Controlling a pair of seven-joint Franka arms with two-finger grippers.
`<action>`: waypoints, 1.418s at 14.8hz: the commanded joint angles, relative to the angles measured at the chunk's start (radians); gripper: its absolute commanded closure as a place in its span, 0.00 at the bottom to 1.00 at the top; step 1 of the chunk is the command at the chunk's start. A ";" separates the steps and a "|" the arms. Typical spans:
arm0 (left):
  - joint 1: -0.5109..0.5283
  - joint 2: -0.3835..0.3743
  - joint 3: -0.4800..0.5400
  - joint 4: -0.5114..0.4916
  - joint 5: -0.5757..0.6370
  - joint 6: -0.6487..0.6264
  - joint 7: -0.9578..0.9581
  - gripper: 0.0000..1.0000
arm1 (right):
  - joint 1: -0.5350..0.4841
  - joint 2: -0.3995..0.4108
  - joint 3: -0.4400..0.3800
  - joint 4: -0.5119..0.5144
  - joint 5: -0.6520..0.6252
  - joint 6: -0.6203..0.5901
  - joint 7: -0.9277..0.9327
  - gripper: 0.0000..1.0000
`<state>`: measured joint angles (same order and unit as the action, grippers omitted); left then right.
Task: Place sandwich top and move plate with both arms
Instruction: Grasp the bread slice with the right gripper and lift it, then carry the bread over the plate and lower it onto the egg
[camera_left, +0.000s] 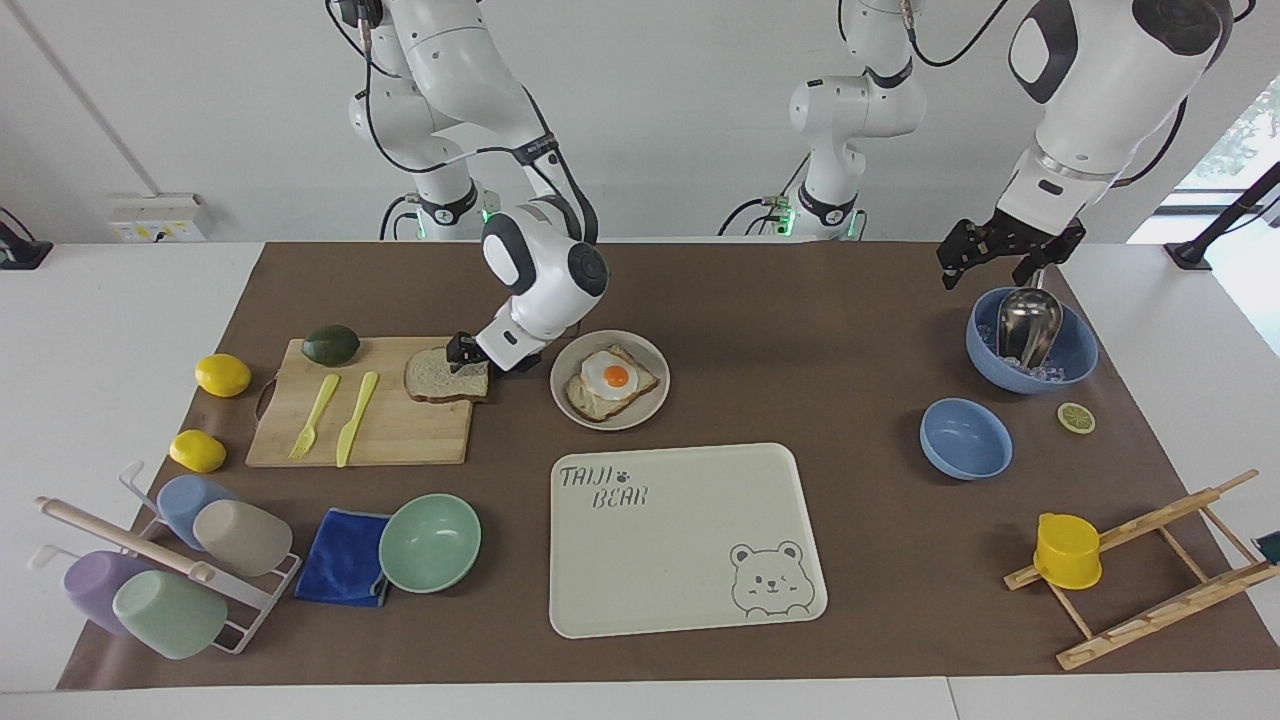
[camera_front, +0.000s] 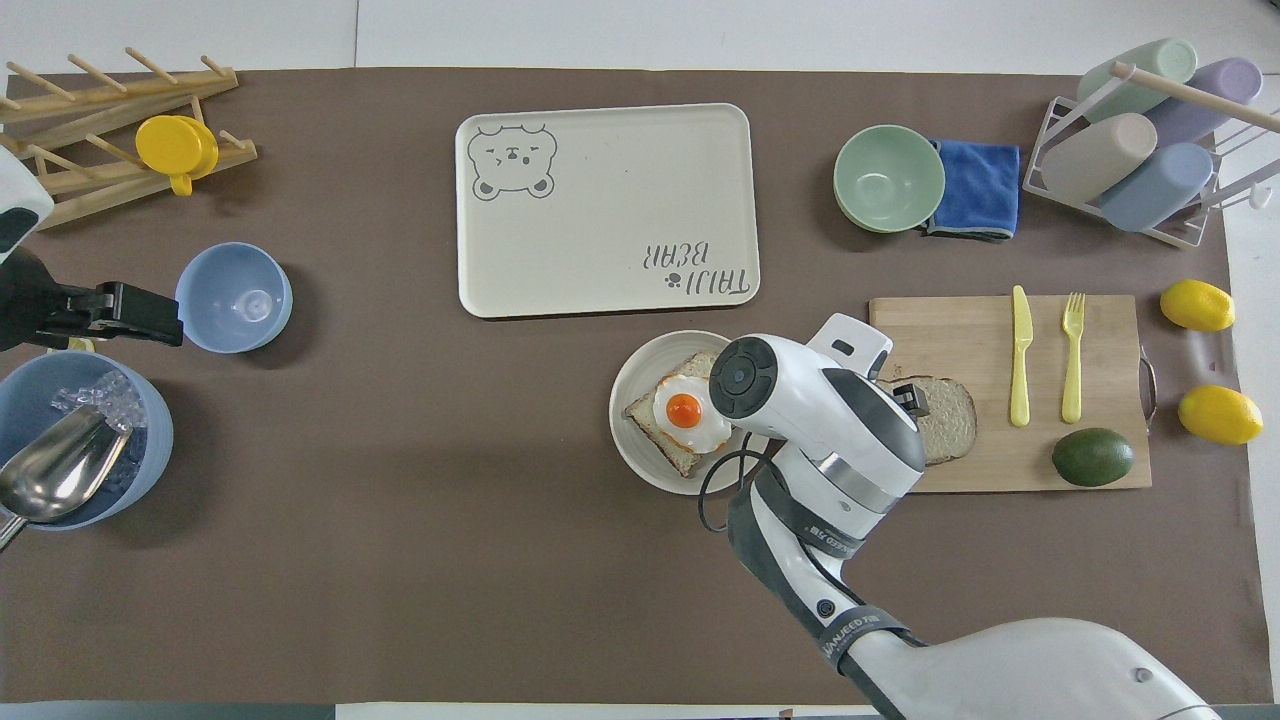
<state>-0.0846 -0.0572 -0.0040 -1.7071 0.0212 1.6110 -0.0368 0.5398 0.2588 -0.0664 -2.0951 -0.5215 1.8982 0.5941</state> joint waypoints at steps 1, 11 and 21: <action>0.000 -0.023 0.002 -0.020 -0.009 -0.006 -0.003 0.00 | -0.011 -0.029 0.007 -0.036 -0.025 0.024 0.032 0.28; 0.000 -0.024 0.002 -0.020 -0.009 -0.006 -0.003 0.00 | 0.003 -0.023 0.013 0.006 -0.026 -0.025 0.018 1.00; 0.000 -0.023 0.002 -0.020 -0.009 -0.006 -0.003 0.00 | 0.095 0.065 0.172 0.380 0.126 -0.271 0.013 1.00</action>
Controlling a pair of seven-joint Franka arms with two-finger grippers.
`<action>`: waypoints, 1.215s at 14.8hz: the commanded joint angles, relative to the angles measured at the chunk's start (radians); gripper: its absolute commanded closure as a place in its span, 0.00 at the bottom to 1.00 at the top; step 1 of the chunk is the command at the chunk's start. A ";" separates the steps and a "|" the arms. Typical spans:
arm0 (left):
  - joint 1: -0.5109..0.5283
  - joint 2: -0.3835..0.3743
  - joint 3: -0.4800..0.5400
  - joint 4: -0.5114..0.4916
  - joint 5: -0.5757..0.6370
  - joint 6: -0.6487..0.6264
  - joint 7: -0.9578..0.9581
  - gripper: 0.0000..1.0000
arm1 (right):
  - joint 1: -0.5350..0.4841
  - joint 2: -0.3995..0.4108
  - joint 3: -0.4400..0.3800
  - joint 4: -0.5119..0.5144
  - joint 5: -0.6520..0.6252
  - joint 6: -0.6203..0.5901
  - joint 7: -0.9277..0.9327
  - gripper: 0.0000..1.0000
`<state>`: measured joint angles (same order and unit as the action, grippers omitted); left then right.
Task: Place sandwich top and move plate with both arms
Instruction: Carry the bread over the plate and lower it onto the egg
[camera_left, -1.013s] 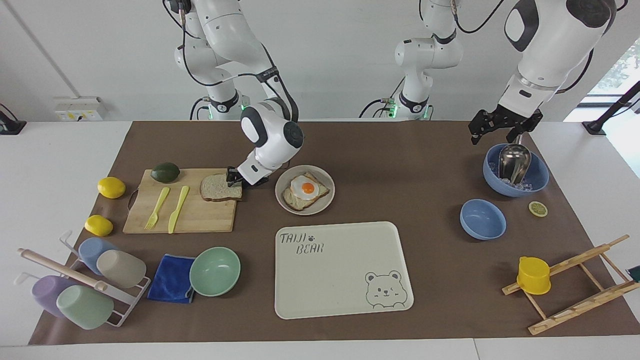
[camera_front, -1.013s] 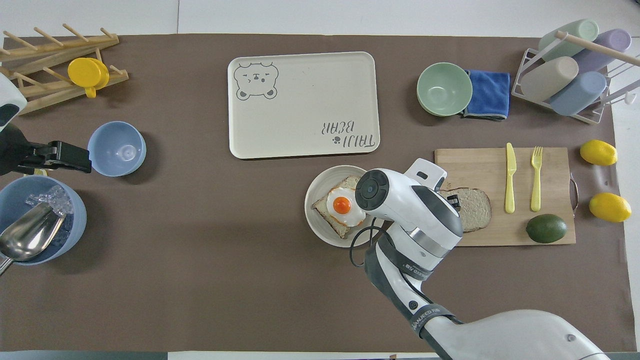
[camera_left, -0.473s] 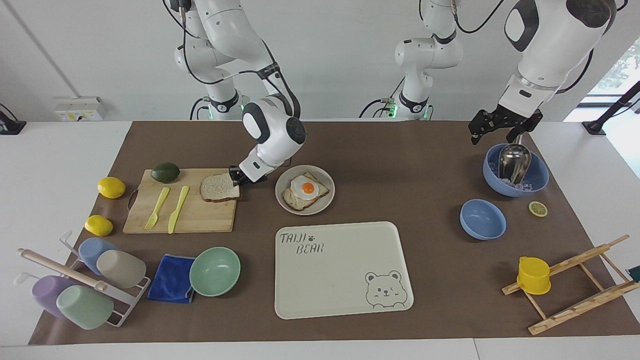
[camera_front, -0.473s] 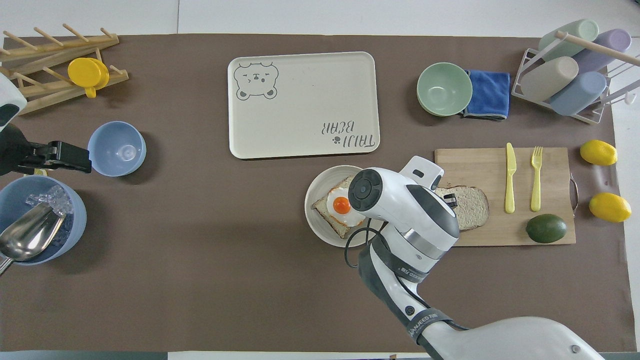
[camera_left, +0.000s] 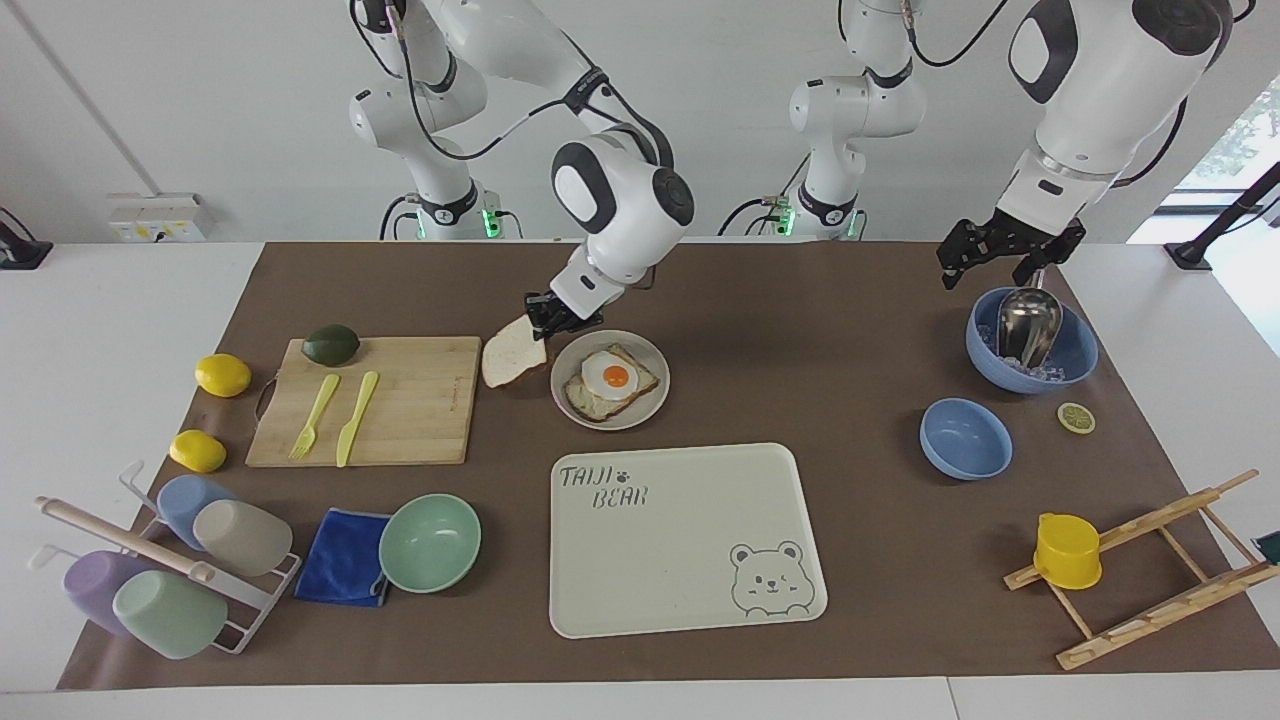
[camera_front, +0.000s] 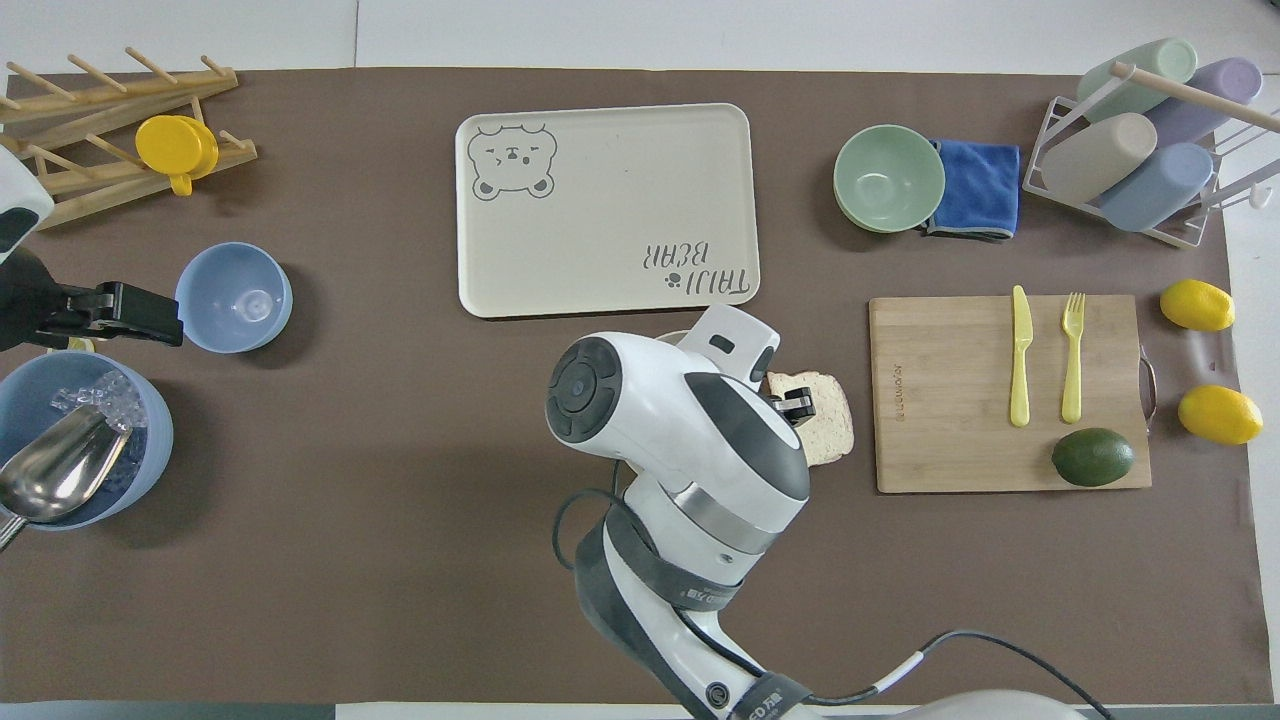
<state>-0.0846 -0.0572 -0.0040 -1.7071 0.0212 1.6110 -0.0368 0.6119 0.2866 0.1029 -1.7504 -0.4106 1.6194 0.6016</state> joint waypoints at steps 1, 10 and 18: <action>0.000 -0.023 0.002 -0.020 -0.009 -0.006 -0.003 0.00 | 0.040 0.037 0.001 0.035 0.030 0.019 0.015 1.00; 0.002 -0.024 0.002 -0.022 -0.009 -0.008 -0.003 0.00 | 0.023 0.071 0.001 0.045 0.182 0.224 0.199 1.00; 0.008 -0.027 0.002 -0.019 -0.009 -0.026 -0.005 0.00 | -0.040 0.085 0.001 0.026 0.255 0.356 0.208 1.00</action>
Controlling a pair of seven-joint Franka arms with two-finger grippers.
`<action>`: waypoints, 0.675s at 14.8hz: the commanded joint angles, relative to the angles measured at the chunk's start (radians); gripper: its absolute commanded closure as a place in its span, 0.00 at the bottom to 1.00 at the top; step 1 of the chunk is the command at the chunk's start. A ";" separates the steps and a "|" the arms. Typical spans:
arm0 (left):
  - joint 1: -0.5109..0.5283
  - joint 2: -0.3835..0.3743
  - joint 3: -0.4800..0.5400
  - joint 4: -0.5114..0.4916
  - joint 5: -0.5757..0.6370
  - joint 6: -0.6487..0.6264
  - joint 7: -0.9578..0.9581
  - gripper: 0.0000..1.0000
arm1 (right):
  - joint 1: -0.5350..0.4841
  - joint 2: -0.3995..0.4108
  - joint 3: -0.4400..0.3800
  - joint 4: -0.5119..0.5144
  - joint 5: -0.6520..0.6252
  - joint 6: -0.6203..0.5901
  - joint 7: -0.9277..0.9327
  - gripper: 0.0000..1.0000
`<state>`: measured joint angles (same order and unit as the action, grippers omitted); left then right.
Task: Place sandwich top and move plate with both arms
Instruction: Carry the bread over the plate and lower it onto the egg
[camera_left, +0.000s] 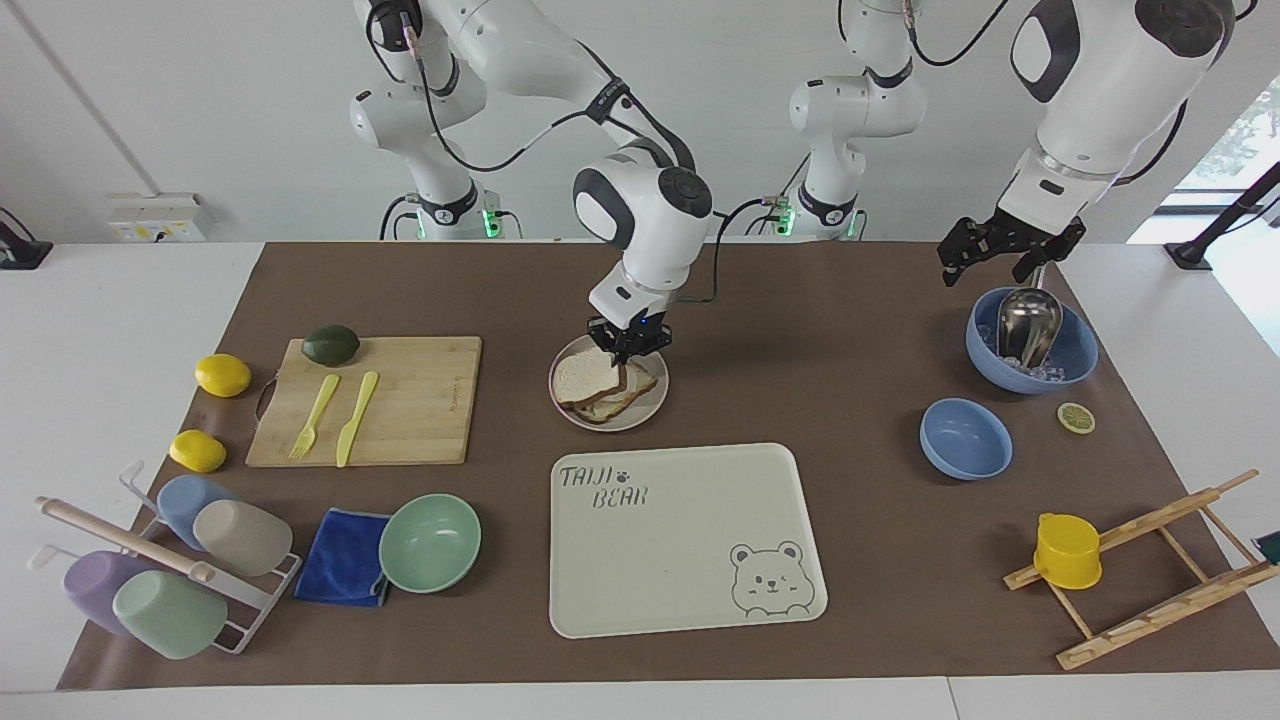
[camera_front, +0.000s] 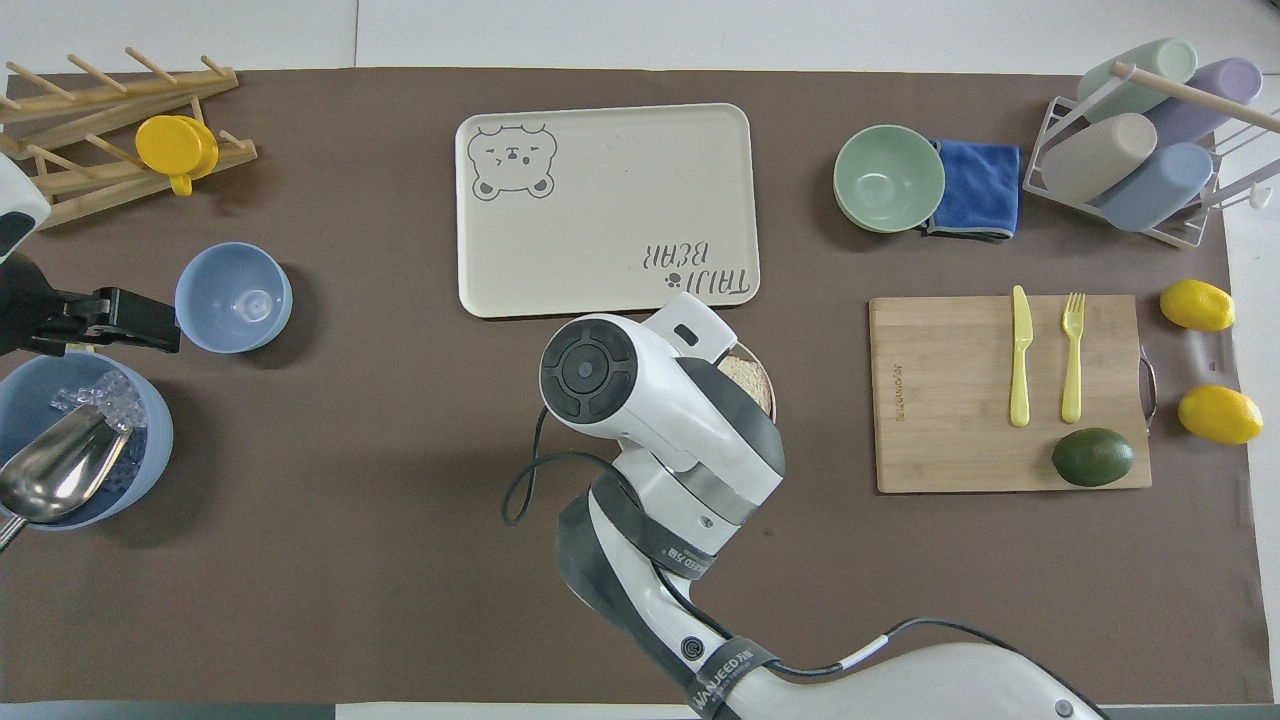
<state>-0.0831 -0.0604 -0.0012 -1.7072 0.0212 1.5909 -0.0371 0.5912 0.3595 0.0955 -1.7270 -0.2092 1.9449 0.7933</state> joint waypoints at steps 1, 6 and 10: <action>0.008 -0.024 0.000 -0.019 -0.010 -0.008 -0.003 0.00 | -0.013 0.012 0.009 -0.002 0.059 0.032 0.018 1.00; 0.006 -0.026 0.000 -0.026 -0.014 -0.002 -0.004 0.00 | -0.008 0.007 0.009 -0.013 0.063 0.037 0.044 1.00; 0.009 -0.027 0.000 -0.029 -0.055 0.006 -0.006 0.00 | -0.010 0.009 0.009 -0.013 0.065 0.052 0.093 0.58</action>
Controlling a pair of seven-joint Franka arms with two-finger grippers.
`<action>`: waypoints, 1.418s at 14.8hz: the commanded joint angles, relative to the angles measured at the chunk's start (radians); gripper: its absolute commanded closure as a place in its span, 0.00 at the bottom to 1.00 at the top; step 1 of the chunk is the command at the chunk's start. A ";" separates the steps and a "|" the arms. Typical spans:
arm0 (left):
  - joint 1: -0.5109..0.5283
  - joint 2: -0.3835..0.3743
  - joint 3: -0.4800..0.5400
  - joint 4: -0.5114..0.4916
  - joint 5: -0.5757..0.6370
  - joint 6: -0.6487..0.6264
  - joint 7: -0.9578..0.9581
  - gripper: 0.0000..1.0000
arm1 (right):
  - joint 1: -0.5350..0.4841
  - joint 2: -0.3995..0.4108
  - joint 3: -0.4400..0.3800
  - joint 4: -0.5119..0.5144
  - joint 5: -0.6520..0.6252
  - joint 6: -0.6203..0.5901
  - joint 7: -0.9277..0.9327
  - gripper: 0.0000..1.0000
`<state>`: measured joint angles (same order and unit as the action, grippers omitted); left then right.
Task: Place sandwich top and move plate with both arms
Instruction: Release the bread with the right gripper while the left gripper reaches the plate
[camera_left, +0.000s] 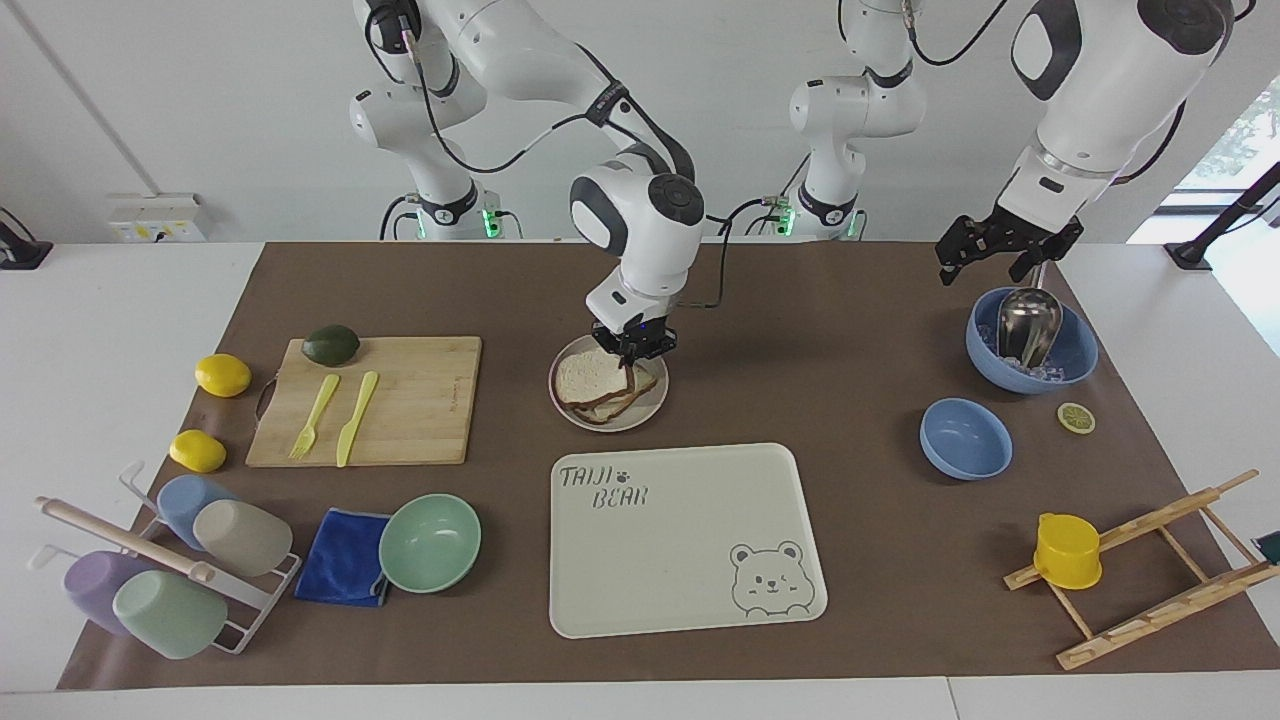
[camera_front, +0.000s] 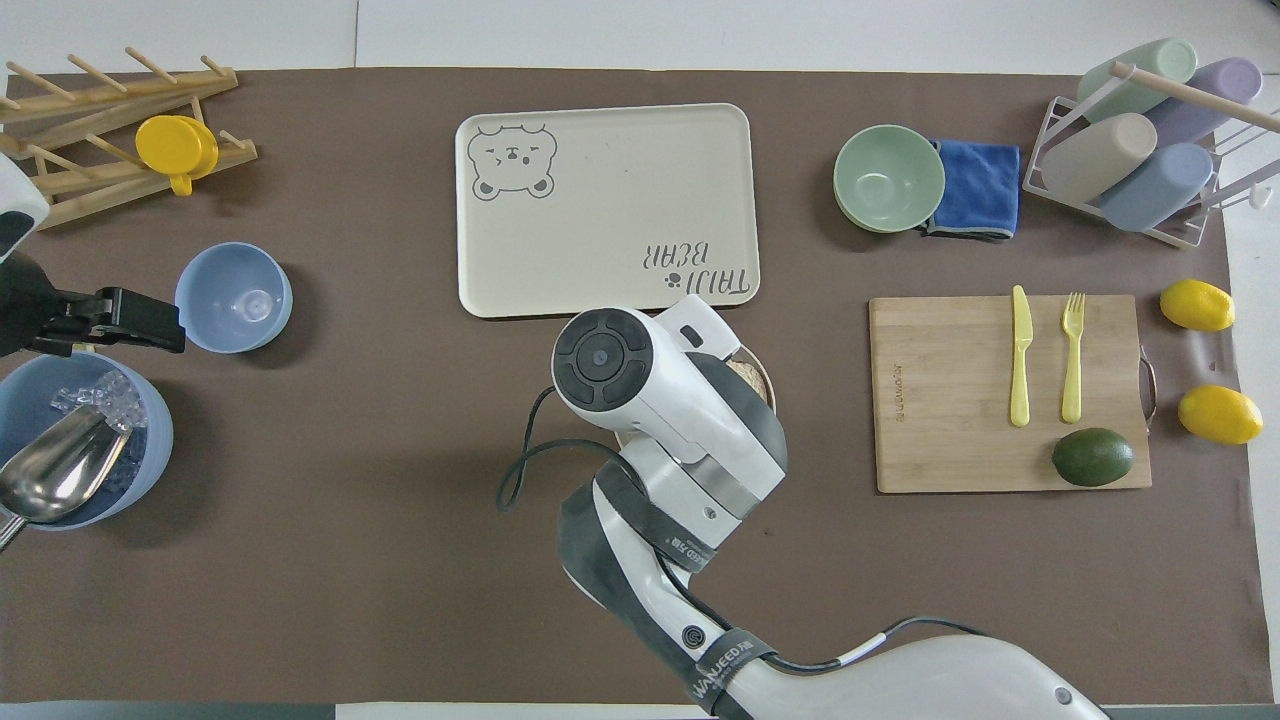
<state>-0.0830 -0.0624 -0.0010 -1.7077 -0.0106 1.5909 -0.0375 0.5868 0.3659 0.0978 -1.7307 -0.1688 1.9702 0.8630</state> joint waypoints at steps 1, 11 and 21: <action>0.011 -0.027 -0.001 -0.032 -0.023 0.007 -0.004 0.00 | -0.005 0.002 0.006 -0.007 0.025 0.027 0.025 0.55; -0.021 -0.020 -0.007 -0.176 -0.155 0.203 -0.074 0.00 | -0.270 -0.175 0.003 0.010 0.149 -0.123 -0.258 0.00; -0.368 0.208 -0.007 -0.292 -0.331 0.623 -0.263 0.00 | -0.510 -0.328 -0.061 0.011 0.167 -0.421 -0.665 0.00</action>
<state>-0.3986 0.1355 -0.0237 -1.9378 -0.2923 2.1029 -0.2877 0.0787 0.0748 0.0713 -1.7029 -0.0242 1.5844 0.2588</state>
